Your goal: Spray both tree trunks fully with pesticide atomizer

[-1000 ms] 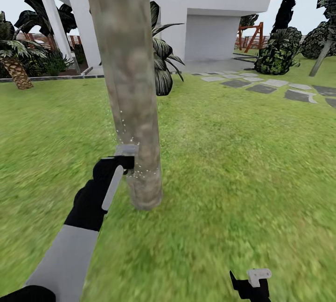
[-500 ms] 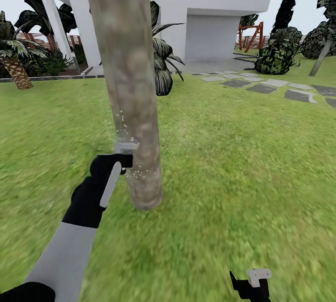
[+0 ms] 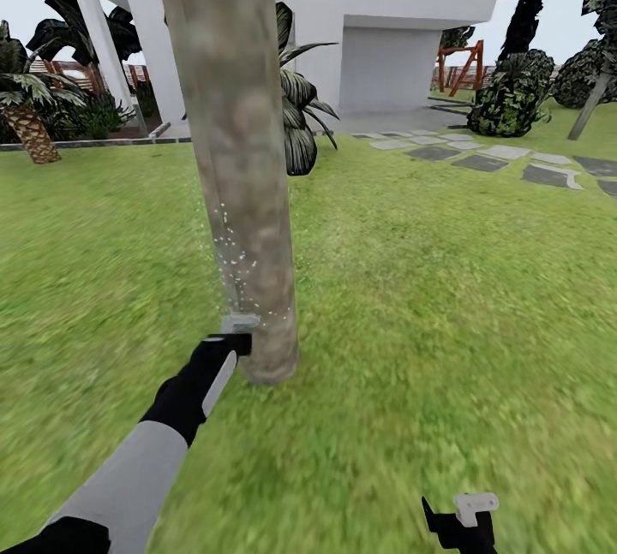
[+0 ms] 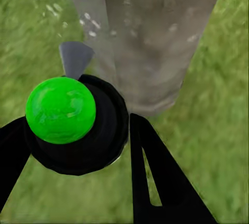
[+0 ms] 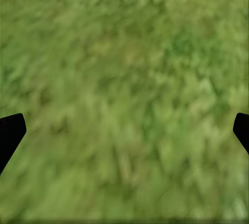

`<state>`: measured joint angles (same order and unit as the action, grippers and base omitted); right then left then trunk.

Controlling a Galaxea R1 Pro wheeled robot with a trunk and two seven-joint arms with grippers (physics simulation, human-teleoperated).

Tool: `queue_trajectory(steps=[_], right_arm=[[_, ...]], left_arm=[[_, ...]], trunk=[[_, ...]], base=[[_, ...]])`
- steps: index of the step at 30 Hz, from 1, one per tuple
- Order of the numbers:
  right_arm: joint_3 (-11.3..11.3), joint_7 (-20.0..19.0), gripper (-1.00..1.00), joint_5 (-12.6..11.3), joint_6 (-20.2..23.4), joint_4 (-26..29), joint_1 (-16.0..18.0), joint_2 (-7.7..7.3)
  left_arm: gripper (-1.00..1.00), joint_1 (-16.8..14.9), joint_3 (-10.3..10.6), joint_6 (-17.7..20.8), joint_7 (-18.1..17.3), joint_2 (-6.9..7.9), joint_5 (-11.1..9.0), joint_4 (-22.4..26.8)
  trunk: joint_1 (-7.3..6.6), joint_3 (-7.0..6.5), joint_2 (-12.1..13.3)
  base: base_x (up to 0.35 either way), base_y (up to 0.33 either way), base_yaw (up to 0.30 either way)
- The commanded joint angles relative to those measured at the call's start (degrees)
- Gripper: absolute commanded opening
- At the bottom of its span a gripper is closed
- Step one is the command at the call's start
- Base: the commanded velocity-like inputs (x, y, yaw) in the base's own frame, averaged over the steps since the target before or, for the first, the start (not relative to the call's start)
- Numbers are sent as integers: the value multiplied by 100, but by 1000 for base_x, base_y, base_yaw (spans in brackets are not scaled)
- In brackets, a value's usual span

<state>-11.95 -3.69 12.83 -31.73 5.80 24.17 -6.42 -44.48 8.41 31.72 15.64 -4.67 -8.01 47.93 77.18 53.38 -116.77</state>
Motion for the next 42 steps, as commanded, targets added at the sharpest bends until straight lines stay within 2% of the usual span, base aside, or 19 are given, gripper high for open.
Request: queue_trajectory(steps=[1, 3, 5, 7, 9, 12, 15, 25, 42], right_arm=[[0, 0, 100, 0, 0, -2, 0, 0], [0, 0, 100, -3, 0, 0, 0, 0], [0, 14, 100, -5, 0, 0, 0, -6], [0, 23, 100, -2, 0, 0, 0, -6], [0, 26, 100, -1, 0, 0, 0, -8], [0, 28, 100, 0, 0, 0, 0, -6], [0, 27, 100, -3, 0, 0, 0, -9], [0, 18, 100, -9, 0, 0, 0, -9], [0, 14, 100, -9, 0, 0, 0, -5]], left_arm=[[-100, 145, 2, -48, 14, 11, 19, -12], [-100, 395, -6, -283, 30, 46, 28, -22], [-100, 659, -17, -809, 53, 78, 23, -42], [-100, 775, -20, -931, 53, 82, 27, -46], [-100, 807, -17, -942, 40, 83, 28, -71], [-100, 818, -34, -943, 377, 88, 22, -396], [-100, 818, -13, -947, 465, 70, 17, -455], [-100, 818, 2, -948, 466, 44, 10, -460], [-100, 818, 3, -948, 466, 36, -7, -460]], trunk=[[0, 0, 0], [0, 0, 0], [0, 0, 0], [0, 0, 0], [0, 0, 0], [0, 0, 0], [0, 0, 0], [0, 0, 0], [0, 0, 0]], base=[[0, 0, 0], [40, -19, 0], [173, -121, 0], [218, -159, 0], [228, -169, 0], [231, -183, 0], [207, -208, 0], [69, -259, 12], [0, -275, 253]])
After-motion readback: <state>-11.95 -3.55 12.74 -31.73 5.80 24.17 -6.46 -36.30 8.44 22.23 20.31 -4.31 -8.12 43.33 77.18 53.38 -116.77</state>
